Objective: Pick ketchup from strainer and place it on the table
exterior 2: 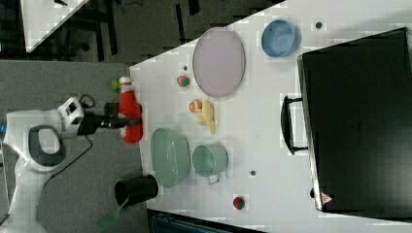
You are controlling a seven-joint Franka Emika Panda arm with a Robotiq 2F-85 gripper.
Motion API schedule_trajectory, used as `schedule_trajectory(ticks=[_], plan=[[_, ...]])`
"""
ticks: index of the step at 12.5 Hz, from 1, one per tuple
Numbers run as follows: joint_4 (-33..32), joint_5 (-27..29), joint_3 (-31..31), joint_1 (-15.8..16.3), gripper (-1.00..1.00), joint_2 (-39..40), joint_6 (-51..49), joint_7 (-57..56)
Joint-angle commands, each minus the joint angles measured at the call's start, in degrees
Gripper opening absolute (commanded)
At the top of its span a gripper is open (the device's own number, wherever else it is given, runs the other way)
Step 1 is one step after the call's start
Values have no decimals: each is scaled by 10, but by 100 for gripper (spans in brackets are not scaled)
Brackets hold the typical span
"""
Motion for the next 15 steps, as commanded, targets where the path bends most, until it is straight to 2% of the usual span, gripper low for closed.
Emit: schedule_trajectory(ticks=[1,4,7,10,15], plan=[[13,3,-94,-40,21,7,-11,-92],[-5,3,-180,-44,21,12,-11,-180],[-54,3,-239,-45,21,13,-1,-223],[-131,4,-256,-46,21,14,65,-223],[-240,4,-235,-44,21,24,195,-210]])
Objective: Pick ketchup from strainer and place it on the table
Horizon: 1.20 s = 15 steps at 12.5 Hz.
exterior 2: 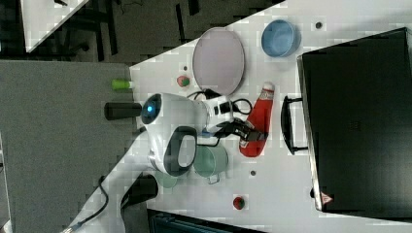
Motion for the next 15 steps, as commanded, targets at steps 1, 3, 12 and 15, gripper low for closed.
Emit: schedule_trajectory(ticks=[1,3,12,15], plan=[[-21,4,35,39,21,-8,68,-17],[-28,4,41,40,47,12,92,-17],[97,4,39,40,100,-80,18,17],[204,4,39,40,100,-85,-113,138]])
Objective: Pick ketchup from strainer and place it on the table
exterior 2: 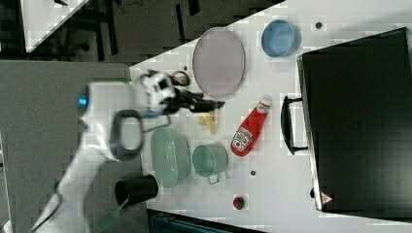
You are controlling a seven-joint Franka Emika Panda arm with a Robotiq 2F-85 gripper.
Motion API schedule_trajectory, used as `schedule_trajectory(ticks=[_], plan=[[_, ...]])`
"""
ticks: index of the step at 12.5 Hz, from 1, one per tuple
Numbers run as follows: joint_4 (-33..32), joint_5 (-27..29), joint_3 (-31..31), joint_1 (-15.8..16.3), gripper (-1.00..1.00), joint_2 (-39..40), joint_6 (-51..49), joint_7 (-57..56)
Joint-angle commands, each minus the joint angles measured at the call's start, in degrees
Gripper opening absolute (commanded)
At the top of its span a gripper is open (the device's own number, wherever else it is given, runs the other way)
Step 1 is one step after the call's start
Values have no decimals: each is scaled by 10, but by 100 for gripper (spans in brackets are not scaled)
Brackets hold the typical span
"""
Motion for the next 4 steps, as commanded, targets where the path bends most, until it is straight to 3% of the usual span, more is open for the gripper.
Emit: schedule_trajectory(ticks=[1,4], plan=[[108,1,7,-11,100,-45,-107,128],[193,1,11,-10,100,-45,-241,144]])
